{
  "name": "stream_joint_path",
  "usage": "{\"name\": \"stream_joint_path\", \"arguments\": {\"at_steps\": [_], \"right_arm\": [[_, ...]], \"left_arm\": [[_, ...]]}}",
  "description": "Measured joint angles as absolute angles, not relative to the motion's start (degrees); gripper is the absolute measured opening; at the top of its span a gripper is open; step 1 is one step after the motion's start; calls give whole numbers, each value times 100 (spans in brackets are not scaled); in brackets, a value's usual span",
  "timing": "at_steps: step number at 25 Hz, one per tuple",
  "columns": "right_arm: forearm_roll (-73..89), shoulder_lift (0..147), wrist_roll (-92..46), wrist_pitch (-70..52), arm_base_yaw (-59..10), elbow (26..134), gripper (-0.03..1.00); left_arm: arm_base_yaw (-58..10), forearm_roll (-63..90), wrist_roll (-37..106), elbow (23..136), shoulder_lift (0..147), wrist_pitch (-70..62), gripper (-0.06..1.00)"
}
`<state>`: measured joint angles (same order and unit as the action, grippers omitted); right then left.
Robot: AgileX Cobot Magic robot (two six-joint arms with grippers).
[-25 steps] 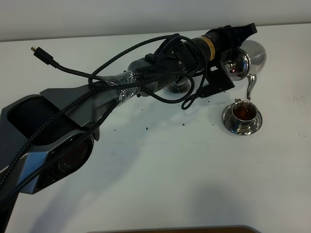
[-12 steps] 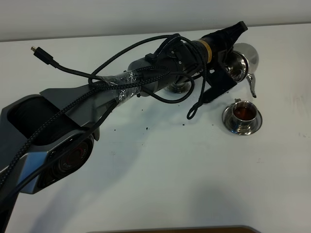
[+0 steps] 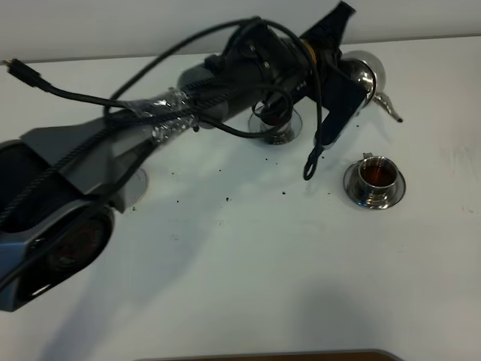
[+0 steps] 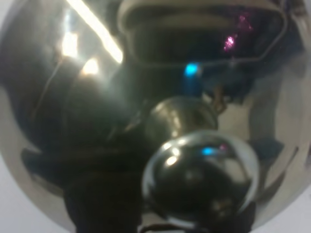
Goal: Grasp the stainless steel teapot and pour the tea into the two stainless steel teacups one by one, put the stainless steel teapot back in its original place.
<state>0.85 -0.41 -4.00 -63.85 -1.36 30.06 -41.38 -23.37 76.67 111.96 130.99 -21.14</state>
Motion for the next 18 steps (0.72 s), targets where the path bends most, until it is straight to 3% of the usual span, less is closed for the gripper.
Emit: {"name": "stream_joint_path", "arguments": {"at_steps": [5, 11, 18], "right_arm": [[85, -41, -400, -6385, -136, 3006, 49], [85, -41, -400, -6385, -136, 3006, 49], [85, -41, -400, -6385, -136, 3006, 49]], "left_arm": [[-4138, -1067, 7034, 11196, 12533, -3580, 25], [-4140, -568, 5466, 11196, 12378, -5372, 25], [-4140, -494, 3487, 11132, 12378, -6247, 25]]}}
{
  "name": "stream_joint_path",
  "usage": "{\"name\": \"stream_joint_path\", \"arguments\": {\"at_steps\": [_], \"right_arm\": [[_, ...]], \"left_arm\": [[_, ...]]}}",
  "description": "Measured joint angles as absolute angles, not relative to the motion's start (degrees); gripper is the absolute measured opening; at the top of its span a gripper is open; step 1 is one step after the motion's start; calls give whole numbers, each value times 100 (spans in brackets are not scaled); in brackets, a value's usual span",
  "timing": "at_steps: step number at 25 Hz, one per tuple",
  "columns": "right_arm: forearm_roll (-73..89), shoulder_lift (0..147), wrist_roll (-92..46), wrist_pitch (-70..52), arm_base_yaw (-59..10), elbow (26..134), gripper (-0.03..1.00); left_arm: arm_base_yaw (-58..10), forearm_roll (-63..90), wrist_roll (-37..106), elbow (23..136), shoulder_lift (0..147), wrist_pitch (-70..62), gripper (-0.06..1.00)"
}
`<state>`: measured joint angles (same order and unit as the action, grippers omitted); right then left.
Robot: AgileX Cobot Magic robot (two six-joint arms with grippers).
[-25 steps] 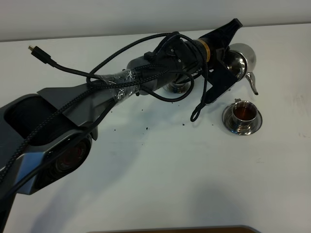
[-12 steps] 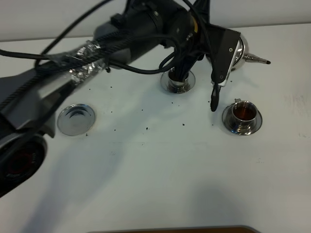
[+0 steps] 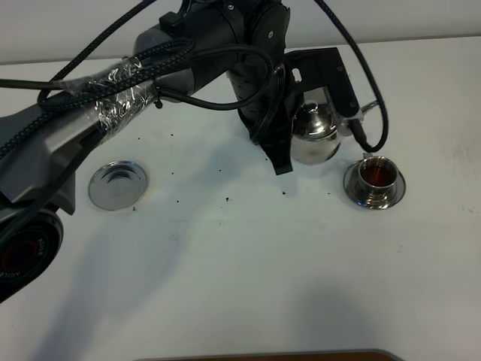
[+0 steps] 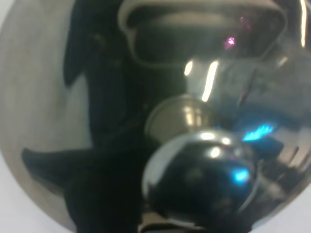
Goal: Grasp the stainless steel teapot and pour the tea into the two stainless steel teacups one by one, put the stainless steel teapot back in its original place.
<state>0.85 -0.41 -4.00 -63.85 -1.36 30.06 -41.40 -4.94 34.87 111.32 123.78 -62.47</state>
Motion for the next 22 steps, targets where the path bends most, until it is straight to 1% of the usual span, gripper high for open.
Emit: {"name": "stream_joint_path", "arguments": {"at_steps": [5, 16, 22], "right_arm": [[85, -41, -400, -6385, -136, 3006, 49], [85, -41, -400, -6385, -136, 3006, 49], [85, -41, -400, -6385, -136, 3006, 49]], "left_arm": [[-4140, -297, 2725, 10899, 12466, -6281, 25], [-4140, -86, 2459, 10898, 12732, -6334, 25], [-4133, -104, 2295, 10898, 12497, -6817, 25]]}}
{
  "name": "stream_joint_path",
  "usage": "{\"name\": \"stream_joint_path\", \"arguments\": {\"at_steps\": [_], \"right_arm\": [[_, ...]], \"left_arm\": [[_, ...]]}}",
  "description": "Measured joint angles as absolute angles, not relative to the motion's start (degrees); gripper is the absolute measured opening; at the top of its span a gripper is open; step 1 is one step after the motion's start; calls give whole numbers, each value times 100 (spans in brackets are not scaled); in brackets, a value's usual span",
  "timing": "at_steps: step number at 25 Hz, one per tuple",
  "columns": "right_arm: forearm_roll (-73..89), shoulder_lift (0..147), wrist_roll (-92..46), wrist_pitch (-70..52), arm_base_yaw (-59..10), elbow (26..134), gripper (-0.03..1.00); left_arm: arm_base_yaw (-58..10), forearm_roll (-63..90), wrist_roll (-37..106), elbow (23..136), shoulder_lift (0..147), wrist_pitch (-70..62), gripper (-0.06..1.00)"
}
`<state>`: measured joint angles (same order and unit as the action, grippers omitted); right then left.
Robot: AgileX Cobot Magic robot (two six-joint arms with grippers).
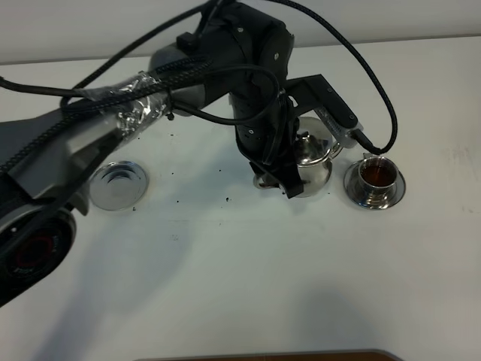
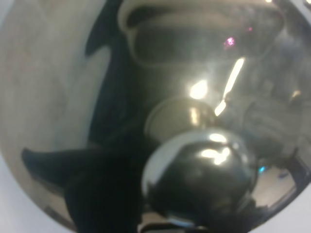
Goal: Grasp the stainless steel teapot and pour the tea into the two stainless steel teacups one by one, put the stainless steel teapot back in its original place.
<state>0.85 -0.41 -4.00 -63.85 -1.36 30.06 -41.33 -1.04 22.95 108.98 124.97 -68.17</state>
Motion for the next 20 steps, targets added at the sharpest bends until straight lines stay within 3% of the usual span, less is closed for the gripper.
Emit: {"name": "stream_joint_path", "arguments": {"at_steps": [11, 20], "right_arm": [[85, -41, -400, -6385, -136, 3006, 49], [85, -41, -400, -6385, -136, 3006, 49]], "left_arm": [[-3540, -226, 1637, 10465, 11617, -6850, 25], [-2648, -692, 636, 7800, 9757, -6413, 25]]}}
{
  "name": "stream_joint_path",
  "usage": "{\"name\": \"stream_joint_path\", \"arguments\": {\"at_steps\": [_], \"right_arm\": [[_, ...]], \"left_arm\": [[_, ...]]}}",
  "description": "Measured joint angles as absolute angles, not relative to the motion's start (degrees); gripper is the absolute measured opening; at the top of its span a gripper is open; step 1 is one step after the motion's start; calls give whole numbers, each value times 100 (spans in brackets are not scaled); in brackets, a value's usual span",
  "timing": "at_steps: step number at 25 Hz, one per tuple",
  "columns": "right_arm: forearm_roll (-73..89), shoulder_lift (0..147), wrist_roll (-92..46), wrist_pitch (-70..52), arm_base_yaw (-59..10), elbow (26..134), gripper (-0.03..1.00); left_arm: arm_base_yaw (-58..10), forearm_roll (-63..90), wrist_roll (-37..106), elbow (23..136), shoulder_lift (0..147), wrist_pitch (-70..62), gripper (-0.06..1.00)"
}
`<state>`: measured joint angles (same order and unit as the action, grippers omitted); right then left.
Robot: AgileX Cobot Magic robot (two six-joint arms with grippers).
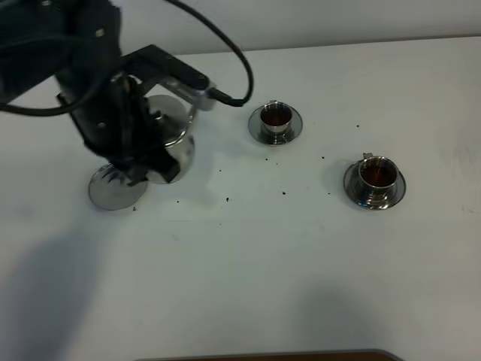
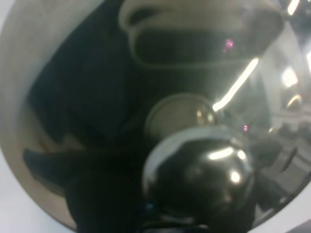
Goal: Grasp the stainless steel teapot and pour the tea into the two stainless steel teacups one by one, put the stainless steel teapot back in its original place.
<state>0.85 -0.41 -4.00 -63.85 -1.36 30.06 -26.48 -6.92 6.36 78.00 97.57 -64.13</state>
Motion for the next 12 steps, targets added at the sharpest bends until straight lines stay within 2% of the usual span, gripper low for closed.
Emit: {"name": "stream_joint_path", "arguments": {"at_steps": [5, 12], "right_arm": [[85, -41, -394, -6385, -136, 3006, 49], [85, -41, -400, -6385, -136, 3006, 49]], "left_arm": [[-2215, -838, 0, 6638, 9077, -5602, 25], [-1755, -1202, -918, 5626, 9033, -4291, 25]]}}
